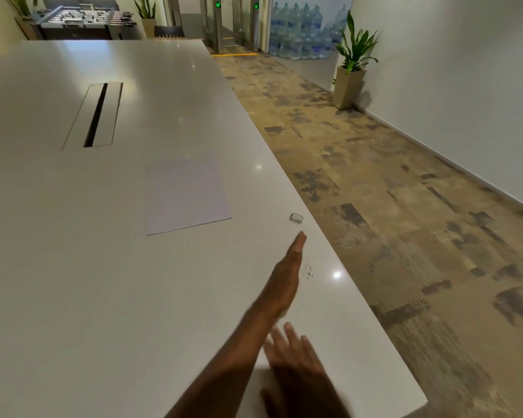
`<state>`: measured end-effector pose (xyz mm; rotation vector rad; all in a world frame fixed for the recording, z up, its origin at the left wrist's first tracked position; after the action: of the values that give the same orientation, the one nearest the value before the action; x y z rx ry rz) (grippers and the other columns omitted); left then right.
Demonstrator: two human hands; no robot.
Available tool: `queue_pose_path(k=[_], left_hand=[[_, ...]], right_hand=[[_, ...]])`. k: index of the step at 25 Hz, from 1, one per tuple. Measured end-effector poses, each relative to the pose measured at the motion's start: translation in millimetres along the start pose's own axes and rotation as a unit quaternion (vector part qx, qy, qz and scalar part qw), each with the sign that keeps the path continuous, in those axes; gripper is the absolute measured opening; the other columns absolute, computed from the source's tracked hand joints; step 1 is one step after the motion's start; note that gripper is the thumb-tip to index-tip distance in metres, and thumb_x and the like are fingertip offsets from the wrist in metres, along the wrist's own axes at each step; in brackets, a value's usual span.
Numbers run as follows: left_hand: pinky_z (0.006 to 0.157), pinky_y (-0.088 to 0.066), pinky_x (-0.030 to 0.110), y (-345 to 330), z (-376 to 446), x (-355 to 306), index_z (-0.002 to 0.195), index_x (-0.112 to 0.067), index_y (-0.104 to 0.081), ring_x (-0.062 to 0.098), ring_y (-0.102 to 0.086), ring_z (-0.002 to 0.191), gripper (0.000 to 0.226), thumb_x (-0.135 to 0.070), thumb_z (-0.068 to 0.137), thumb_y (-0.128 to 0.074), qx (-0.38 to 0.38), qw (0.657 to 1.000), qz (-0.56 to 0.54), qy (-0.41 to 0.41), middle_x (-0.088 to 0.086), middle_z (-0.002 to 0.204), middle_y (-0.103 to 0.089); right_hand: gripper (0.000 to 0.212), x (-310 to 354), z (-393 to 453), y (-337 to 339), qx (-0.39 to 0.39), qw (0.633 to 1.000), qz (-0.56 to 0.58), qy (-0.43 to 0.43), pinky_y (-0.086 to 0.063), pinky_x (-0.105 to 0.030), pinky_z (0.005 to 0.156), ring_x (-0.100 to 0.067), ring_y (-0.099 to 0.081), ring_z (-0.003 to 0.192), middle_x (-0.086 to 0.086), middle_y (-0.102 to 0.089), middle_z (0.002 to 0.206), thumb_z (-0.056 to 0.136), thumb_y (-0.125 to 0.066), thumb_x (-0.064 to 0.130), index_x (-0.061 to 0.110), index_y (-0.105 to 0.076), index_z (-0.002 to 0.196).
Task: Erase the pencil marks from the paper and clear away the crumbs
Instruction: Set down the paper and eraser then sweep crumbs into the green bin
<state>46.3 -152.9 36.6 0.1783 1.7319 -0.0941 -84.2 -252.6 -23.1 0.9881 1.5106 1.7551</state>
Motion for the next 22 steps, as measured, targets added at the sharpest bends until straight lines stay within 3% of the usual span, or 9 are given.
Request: queue_pose_path(k=[3,5,7,10,12,14,16,19,22], left_hand=[[0.126,-0.022,0.037,24.4,-13.4,-1.3,0.151,-0.047,-0.038,-0.002,-0.031,0.146,0.062,-0.07,0.094,-0.025,-0.108,0.992,0.045,-0.036,-0.021,0.159,-0.036],[0.124,-0.027,0.039,46.4,-24.4,6.2,0.149,-0.044,-0.042,0.002,-0.036,0.145,0.06,-0.066,0.096,-0.027,-0.171,0.978,0.105,-0.059,-0.017,0.157,-0.041],[0.127,-0.016,0.038,61.6,-32.2,17.2,0.15,-0.034,-0.043,0.009,-0.031,0.149,0.055,-0.054,0.101,-0.028,-0.223,0.943,0.23,-0.085,-0.008,0.16,-0.039],[0.127,0.0,0.04,63.1,-45.0,36.2,0.156,-0.018,-0.035,0.018,-0.012,0.156,0.056,-0.042,0.106,-0.029,-0.243,0.871,0.421,-0.062,0.003,0.168,-0.022],[0.127,0.002,0.043,51.6,-51.6,45.6,0.161,-0.014,-0.02,0.021,-0.001,0.157,0.068,-0.05,0.104,-0.012,-0.197,0.835,0.514,-0.023,0.007,0.17,-0.006],[0.127,0.003,0.042,33.9,-46.0,47.0,0.162,-0.013,-0.009,0.022,0.006,0.157,0.073,-0.054,0.102,-0.001,-0.156,0.814,0.559,-0.02,0.008,0.17,0.001],[0.127,0.006,0.038,13.9,-31.9,39.8,0.162,-0.012,-0.002,0.019,0.008,0.157,0.072,-0.053,0.103,-0.001,-0.137,0.828,0.543,-0.032,0.006,0.17,0.003],[0.127,0.005,0.032,-6.4,-7.5,28.6,0.162,-0.016,0.0,0.013,0.005,0.156,0.075,-0.056,0.099,0.004,-0.112,0.871,0.475,-0.058,0.002,0.171,-0.001],[0.128,-0.005,0.037,-14.1,8.3,20.7,0.156,-0.05,0.005,0.005,-0.006,0.155,0.076,-0.082,0.087,0.002,-0.051,0.97,0.235,-0.034,-0.015,0.169,-0.005]], right_hand=[[0.065,4.4,16.0,17.7,0.067,0.995,0.003,0.07,-0.047,-0.051,0.112,-0.026,-0.052,0.144,0.0,-0.061,0.149,0.098,-0.043,0.066,0.021,-0.059,0.143],[0.068,-18.5,40.6,29.2,0.047,0.997,-0.018,0.065,-0.017,-0.054,0.128,-0.026,-0.019,0.16,0.001,-0.034,0.168,0.107,-0.03,0.063,0.022,-0.04,0.16],[0.068,-50.6,73.8,39.3,0.04,0.999,-0.02,0.017,0.007,-0.053,0.128,-0.021,0.014,0.161,0.005,-0.004,0.175,0.11,-0.016,0.06,0.025,-0.012,0.168],[0.062,-74.0,86.3,51.2,-0.01,0.998,0.05,-0.038,0.005,-0.05,0.13,-0.015,0.018,0.16,0.01,0.002,0.175,0.112,-0.016,0.051,0.027,-0.005,0.168],[0.06,-75.5,61.3,55.0,-0.087,0.976,0.159,-0.123,0.001,-0.042,0.131,-0.007,0.013,0.16,0.014,0.001,0.175,0.112,-0.022,0.045,0.03,-0.007,0.168],[0.064,-80.2,30.3,50.4,-0.096,0.947,0.198,-0.234,-0.001,-0.04,0.132,-0.004,0.014,0.159,0.015,0.006,0.174,0.109,-0.022,0.049,0.033,-0.001,0.167],[0.072,-89.6,28.9,43.2,-0.057,0.936,0.176,-0.3,-0.003,-0.042,0.132,-0.009,0.012,0.16,0.01,0.007,0.175,0.106,-0.024,0.056,0.031,0.006,0.166],[0.077,-101.4,74.8,42.6,-0.04,0.945,0.2,-0.256,-0.001,-0.038,0.131,-0.017,0.003,0.162,0.006,0.004,0.175,0.103,-0.011,0.066,0.027,0.005,0.167],[0.076,-102.6,103.5,40.2,-0.016,0.964,0.217,-0.154,-0.002,-0.036,0.132,-0.014,0.002,0.162,0.01,0.008,0.171,0.101,0.004,0.064,0.024,0.008,0.166]])
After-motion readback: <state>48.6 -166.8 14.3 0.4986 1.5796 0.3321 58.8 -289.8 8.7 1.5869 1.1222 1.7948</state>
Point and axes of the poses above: each hand's wrist, its own z-axis towards the middle knuckle, its own y-axis out of the back of the hand, x = y × z, the point moved 1 cm from there along z, towards the middle knuckle
